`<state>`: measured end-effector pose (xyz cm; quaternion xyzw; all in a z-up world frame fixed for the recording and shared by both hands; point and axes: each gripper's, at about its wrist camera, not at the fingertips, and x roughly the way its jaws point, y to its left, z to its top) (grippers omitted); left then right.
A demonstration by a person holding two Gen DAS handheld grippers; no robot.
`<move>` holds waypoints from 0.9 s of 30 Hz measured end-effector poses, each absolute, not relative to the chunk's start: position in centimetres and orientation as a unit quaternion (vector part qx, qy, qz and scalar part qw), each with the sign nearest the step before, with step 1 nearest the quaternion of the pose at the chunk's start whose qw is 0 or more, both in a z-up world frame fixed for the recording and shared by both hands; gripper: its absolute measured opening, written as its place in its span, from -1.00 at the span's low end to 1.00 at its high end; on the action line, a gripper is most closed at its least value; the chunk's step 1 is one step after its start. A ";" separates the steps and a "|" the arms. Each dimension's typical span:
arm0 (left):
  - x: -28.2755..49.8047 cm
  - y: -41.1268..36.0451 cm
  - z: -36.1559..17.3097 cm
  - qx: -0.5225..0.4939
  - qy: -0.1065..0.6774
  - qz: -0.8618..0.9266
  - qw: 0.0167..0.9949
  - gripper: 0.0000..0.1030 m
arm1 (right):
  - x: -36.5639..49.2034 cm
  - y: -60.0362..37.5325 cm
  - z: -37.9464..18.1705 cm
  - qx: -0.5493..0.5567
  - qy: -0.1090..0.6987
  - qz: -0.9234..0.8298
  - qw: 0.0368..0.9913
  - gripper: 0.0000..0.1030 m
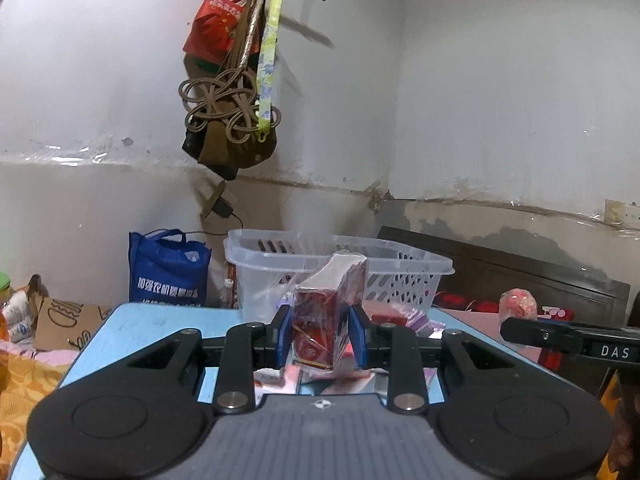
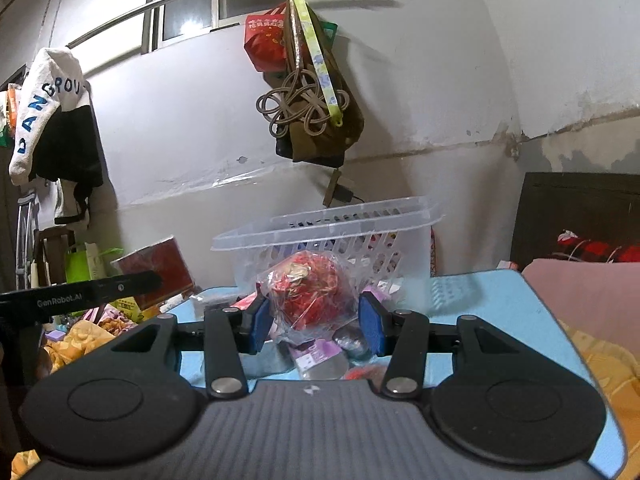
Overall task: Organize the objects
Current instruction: 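Lift both held items over the white basket and open both tools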
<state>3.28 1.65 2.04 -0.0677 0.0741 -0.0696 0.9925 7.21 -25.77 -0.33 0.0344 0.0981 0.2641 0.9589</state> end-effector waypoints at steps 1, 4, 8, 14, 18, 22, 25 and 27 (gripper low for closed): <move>3.5 1.6 2.3 -0.067 0.073 -0.071 0.993 -0.34 | 7.3 -25.8 -0.1 0.033 0.095 0.264 0.959 -0.02; 4.3 1.6 3.3 -0.067 0.068 -0.075 0.993 -0.34 | 7.8 -26.0 0.7 0.027 0.087 0.262 0.961 -0.02; 6.6 2.1 5.3 -0.067 0.069 -0.079 0.992 -0.34 | 9.1 -26.6 2.7 0.024 0.071 0.262 0.962 -0.02; 13.1 2.1 9.4 -0.089 0.080 -0.094 0.988 -0.34 | 14.4 -24.9 7.1 -0.006 0.054 0.264 0.963 -0.02; 18.6 1.6 10.2 -0.105 0.114 -0.079 0.985 -0.34 | 19.7 -23.2 7.8 -0.007 0.079 0.268 0.960 -0.02; 22.4 0.9 8.9 -0.084 0.154 -0.080 0.981 0.10 | 22.5 -21.6 6.8 -0.028 0.092 0.263 0.960 0.49; 21.9 0.8 8.2 -0.066 0.151 -0.062 0.984 0.25 | 22.0 -21.4 6.2 -0.044 0.089 0.247 0.964 0.73; 19.9 1.4 8.0 -0.071 0.134 -0.063 0.986 0.28 | 20.9 -22.5 6.1 -0.024 0.085 0.261 0.961 0.90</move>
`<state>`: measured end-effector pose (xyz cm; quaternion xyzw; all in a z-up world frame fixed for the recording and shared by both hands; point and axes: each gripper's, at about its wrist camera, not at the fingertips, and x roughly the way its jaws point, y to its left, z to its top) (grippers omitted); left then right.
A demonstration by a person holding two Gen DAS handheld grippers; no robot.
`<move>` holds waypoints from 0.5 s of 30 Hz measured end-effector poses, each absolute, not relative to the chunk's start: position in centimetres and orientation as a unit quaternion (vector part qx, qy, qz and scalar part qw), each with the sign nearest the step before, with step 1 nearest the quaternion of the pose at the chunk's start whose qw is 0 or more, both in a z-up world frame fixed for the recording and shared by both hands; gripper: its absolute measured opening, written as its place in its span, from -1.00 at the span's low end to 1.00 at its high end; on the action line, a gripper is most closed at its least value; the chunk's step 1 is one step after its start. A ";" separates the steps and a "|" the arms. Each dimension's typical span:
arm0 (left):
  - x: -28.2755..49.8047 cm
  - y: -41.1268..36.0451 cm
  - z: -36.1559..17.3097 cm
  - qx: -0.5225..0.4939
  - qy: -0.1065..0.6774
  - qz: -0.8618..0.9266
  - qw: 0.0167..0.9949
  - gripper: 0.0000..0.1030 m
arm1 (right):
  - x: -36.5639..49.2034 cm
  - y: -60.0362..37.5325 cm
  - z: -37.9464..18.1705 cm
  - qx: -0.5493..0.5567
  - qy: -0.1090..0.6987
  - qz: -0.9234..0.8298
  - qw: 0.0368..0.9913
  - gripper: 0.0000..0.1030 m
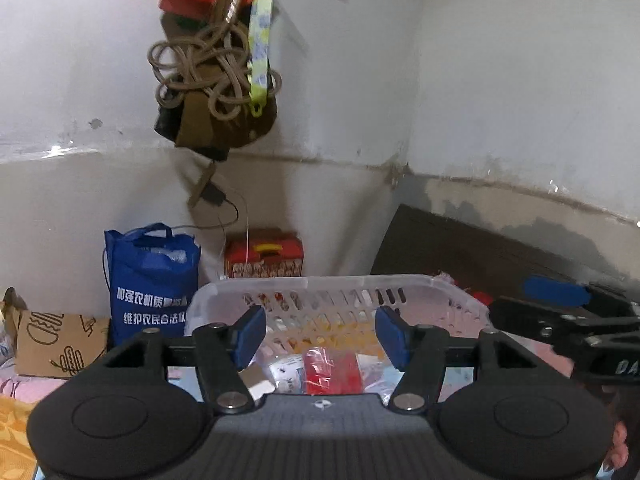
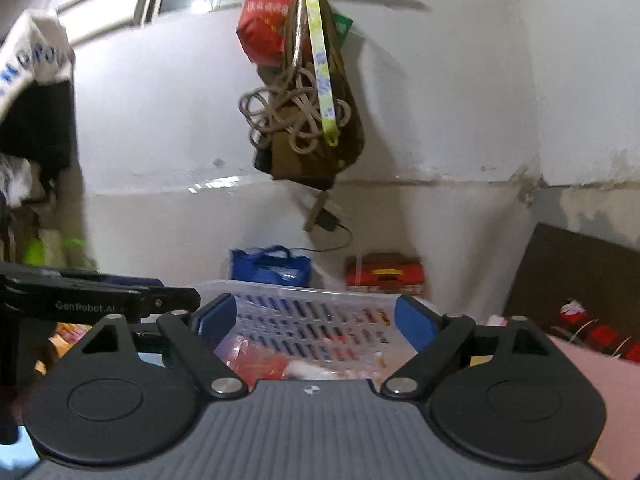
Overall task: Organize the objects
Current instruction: 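Lift both held items over the white basket and open both tools, then grasp another red-wrapped ball bag with the right tool while the left tool grasps a clear bag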
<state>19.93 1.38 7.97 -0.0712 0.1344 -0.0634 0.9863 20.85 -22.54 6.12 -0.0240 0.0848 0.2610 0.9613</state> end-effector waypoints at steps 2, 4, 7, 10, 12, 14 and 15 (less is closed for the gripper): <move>17.1 2.0 7.6 -0.075 0.116 -0.069 0.988 0.44 | 18.7 -24.0 5.4 -0.005 0.073 0.259 0.963 1.00; 14.2 2.3 6.6 -0.070 0.106 -0.073 0.989 0.53 | 16.7 -25.4 4.0 0.007 0.078 0.252 0.964 1.00; 10.8 2.6 3.5 -0.088 0.121 -0.083 0.985 0.55 | 13.6 -27.1 0.4 0.025 0.104 0.239 0.965 1.00; 8.9 2.0 0.1 -0.094 0.149 -0.080 0.981 0.54 | 11.1 -27.5 -3.0 0.026 0.136 0.234 0.962 1.00; 8.3 1.0 -1.2 -0.077 0.161 -0.077 0.981 0.47 | 9.8 -27.3 -4.4 0.017 0.150 0.233 0.961 0.84; 8.3 0.1 -1.8 -0.057 0.165 -0.082 0.981 0.47 | 9.2 -27.1 -5.1 0.010 0.158 0.230 0.960 0.70; 8.5 -0.3 -2.0 -0.046 0.172 -0.083 0.981 0.46 | 9.1 -27.0 -5.4 0.008 0.164 0.231 0.959 0.54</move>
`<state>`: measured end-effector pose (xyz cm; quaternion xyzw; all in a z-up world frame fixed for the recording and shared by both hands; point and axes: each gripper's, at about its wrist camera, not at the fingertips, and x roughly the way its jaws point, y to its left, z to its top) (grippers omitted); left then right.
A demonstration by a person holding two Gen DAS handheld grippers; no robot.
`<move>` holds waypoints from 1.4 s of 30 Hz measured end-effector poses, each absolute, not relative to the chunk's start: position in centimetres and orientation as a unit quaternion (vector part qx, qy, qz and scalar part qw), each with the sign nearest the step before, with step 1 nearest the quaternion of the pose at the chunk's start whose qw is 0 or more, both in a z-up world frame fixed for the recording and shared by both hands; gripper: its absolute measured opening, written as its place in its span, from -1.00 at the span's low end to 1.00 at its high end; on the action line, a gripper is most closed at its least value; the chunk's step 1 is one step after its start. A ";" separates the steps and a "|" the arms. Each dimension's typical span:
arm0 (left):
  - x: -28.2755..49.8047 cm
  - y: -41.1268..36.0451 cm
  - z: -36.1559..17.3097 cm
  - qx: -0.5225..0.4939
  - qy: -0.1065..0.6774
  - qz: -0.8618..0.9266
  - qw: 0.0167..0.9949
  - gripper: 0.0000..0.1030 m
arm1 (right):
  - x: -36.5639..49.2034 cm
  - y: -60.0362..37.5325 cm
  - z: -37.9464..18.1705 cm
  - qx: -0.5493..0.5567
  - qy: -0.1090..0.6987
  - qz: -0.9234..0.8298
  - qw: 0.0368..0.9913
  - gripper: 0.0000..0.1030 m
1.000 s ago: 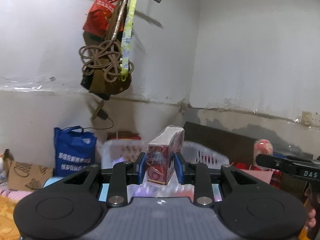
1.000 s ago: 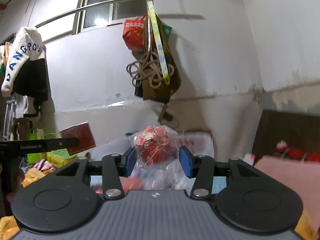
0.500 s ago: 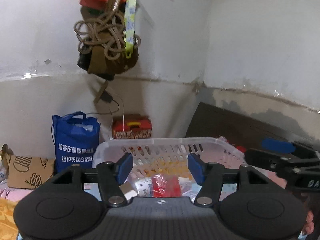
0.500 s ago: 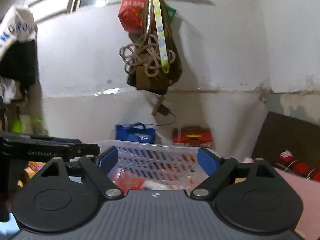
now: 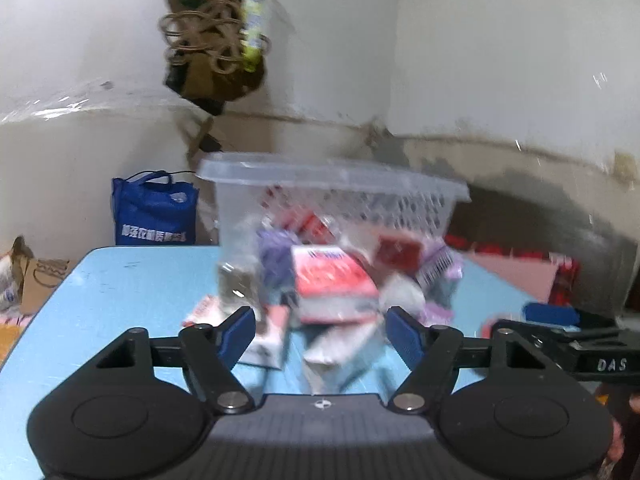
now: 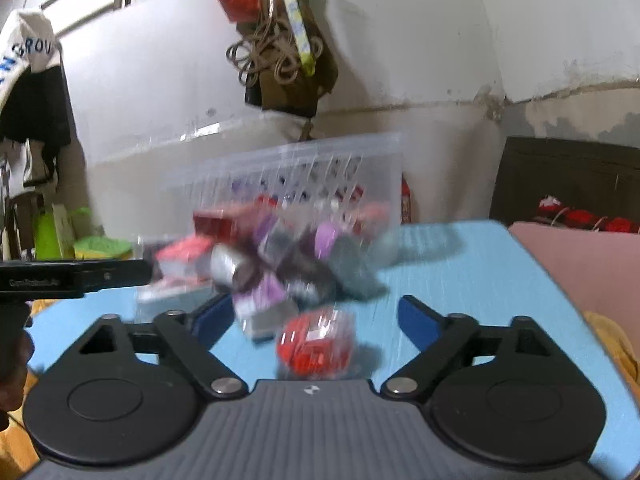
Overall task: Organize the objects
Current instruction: 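Grasp another red-wrapped ball bag with the right tool while the left tool grasps a clear bag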
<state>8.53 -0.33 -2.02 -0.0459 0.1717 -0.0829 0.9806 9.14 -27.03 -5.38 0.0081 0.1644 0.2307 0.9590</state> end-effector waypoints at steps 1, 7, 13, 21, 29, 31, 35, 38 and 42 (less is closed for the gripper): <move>8.6 -0.6 -2.3 -0.041 0.178 -0.081 0.980 0.42 | 9.3 -26.9 -5.6 0.007 0.171 0.232 0.957 0.43; 9.1 -1.4 -3.4 -0.043 0.212 -0.093 0.972 -0.09 | 10.2 -26.6 -6.5 0.008 0.197 0.238 0.951 0.07; 7.3 -1.8 -3.4 -0.037 0.186 -0.100 0.977 -0.11 | 10.0 -26.6 -6.5 0.018 0.193 0.237 0.952 0.03; 8.4 -1.8 -3.9 -0.038 0.201 -0.107 0.973 -0.35 | 9.7 -26.6 -6.6 0.023 0.190 0.236 0.953 -0.02; 4.8 -0.8 -3.8 -0.058 0.179 -0.095 0.978 -0.37 | 8.8 -26.4 -6.4 0.030 0.186 0.243 0.952 -0.02; 4.5 -0.3 -3.8 -0.067 0.177 -0.091 0.978 -0.37 | 8.7 -26.3 -6.4 0.028 0.185 0.243 0.952 -0.02; 3.8 0.3 -3.8 -0.079 0.169 -0.086 0.979 -0.38 | 8.4 -26.1 -6.1 0.030 0.182 0.246 0.952 -0.03; 3.2 0.4 -3.4 -0.084 0.157 -0.088 0.980 -0.38 | 8.2 -26.1 -5.8 0.030 0.176 0.249 0.952 -0.03; 3.1 0.5 -3.0 -0.088 0.148 -0.090 0.981 -0.38 | 8.1 -26.1 -5.5 0.034 0.173 0.249 0.952 -0.03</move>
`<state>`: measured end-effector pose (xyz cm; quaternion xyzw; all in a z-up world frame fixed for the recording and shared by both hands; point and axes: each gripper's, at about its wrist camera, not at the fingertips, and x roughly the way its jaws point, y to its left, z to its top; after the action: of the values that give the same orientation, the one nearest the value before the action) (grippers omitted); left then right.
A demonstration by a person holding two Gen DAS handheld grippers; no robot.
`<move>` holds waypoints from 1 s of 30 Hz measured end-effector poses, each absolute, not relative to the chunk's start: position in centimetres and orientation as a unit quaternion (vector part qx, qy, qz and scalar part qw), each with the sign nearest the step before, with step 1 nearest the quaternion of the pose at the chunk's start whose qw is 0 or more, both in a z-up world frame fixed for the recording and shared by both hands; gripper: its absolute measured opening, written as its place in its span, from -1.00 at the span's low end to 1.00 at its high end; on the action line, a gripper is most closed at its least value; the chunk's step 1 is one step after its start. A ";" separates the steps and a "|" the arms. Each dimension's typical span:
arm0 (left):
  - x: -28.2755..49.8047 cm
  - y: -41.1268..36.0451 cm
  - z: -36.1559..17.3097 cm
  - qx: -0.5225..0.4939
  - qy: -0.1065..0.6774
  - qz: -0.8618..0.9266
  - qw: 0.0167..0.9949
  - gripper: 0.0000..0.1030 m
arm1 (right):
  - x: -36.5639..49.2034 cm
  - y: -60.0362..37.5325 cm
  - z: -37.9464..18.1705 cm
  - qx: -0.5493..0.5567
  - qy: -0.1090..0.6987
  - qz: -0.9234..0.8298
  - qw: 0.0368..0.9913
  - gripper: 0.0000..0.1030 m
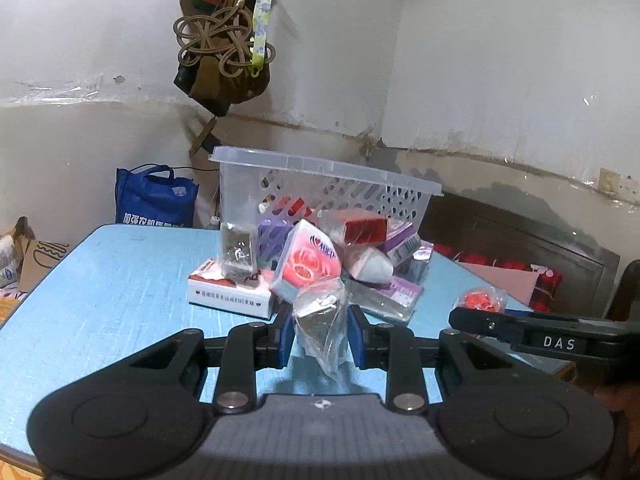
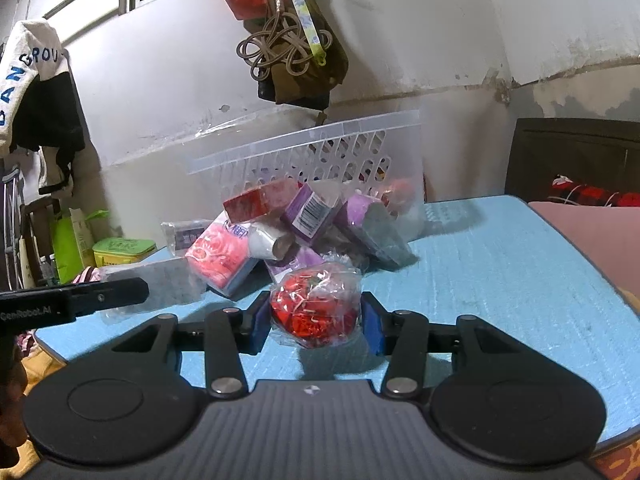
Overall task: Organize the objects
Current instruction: 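Grasp another red-wrapped ball bag with the right tool while the left tool grasps a clear bag, then carry both held bags over the white basket and open both tools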
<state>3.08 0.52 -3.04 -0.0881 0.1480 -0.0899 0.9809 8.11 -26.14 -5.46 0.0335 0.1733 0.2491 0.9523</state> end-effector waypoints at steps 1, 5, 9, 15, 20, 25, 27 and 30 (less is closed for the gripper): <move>3.0 0.5 -2.9 -0.089 0.144 -0.090 0.981 -0.38 | 8.1 -26.2 -5.4 0.035 0.173 0.250 0.952 -0.03; 2.1 0.6 -2.1 -0.090 0.123 -0.090 0.984 -0.38 | 7.8 -26.3 -4.8 0.041 0.167 0.260 0.950 -0.03; 2.1 0.9 -1.4 -0.092 0.117 -0.087 0.985 -0.38 | 7.7 -26.3 -4.1 0.041 0.157 0.264 0.951 -0.03; 2.3 1.3 -0.9 -0.094 0.113 -0.078 0.986 -0.38 | 8.0 -26.6 -3.8 0.043 0.153 0.263 0.952 -0.03; 2.6 1.2 -0.6 -0.094 0.108 -0.078 0.987 -0.38 | 8.2 -27.0 -3.6 0.045 0.150 0.258 0.953 -0.03; 2.6 1.3 -0.1 -0.095 0.099 -0.079 0.987 -0.38 | 8.3 -27.2 -3.3 0.041 0.144 0.258 0.955 -0.03; 2.8 1.3 0.4 -0.095 0.093 -0.081 0.988 -0.38 | 8.5 -27.3 -3.1 0.043 0.143 0.261 0.954 -0.03; 3.3 1.6 1.4 -0.096 0.080 -0.086 0.988 -0.38 | 9.0 -27.4 -2.0 0.046 0.133 0.265 0.954 -0.04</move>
<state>3.29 1.56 1.36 -0.0963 0.0804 -0.0862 0.9883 8.98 -27.43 -2.03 0.0463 0.1325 0.2648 0.9540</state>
